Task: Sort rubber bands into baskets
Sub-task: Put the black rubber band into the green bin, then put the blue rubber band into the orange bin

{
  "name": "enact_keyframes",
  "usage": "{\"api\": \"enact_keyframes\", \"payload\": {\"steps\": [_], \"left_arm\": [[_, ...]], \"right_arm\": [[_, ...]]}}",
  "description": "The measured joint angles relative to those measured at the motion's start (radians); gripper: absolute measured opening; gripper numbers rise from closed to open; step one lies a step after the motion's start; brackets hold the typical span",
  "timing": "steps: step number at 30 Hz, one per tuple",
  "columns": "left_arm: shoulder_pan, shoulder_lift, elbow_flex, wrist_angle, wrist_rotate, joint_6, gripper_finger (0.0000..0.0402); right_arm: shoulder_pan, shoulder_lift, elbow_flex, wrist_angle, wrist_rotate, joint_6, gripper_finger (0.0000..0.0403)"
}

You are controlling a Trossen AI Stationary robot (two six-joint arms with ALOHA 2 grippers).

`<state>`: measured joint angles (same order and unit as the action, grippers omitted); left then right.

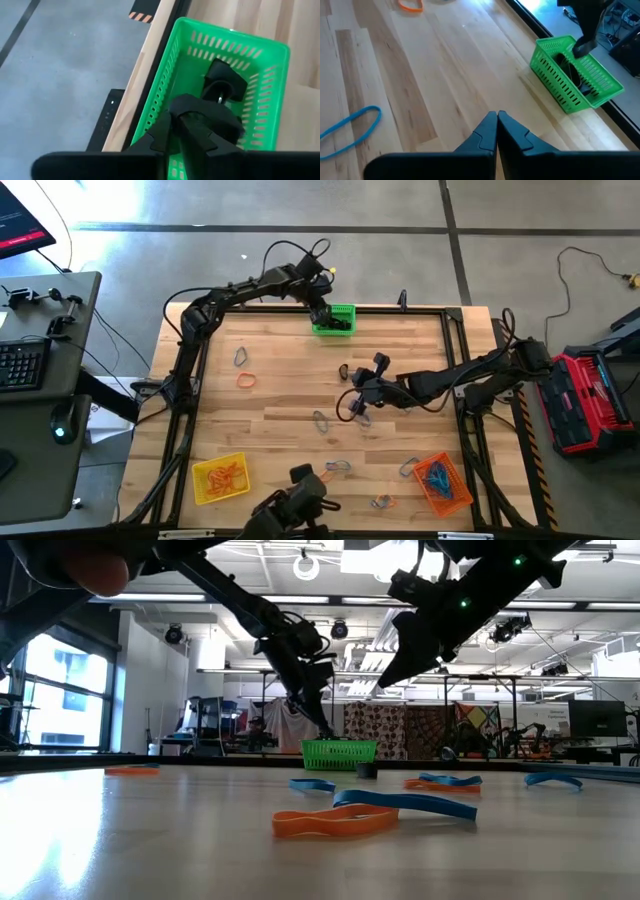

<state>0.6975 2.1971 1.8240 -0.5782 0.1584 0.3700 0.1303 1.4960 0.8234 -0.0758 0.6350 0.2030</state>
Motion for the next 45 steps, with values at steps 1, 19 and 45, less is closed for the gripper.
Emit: {"api": "enact_keyframes", "payload": {"steps": [1, 19, 45], "left_arm": [[0.0, 0.0, 0.0, -0.002, -0.003, 0.004, 0.0033], [-0.018, -0.003, -0.009, 0.017, 0.054, 0.027, 0.0084], [-0.109, -0.026, -0.01, 0.275, 0.167, -0.071, 0.0]], "right_arm": [[0.0, 0.0, 0.0, 0.005, 0.0, 0.0, 0.0], [-0.045, 0.0, 0.0, 0.029, -0.063, -0.002, 0.0], [-0.063, -0.065, -0.008, -0.678, -0.396, 0.504, 0.0125]]}}
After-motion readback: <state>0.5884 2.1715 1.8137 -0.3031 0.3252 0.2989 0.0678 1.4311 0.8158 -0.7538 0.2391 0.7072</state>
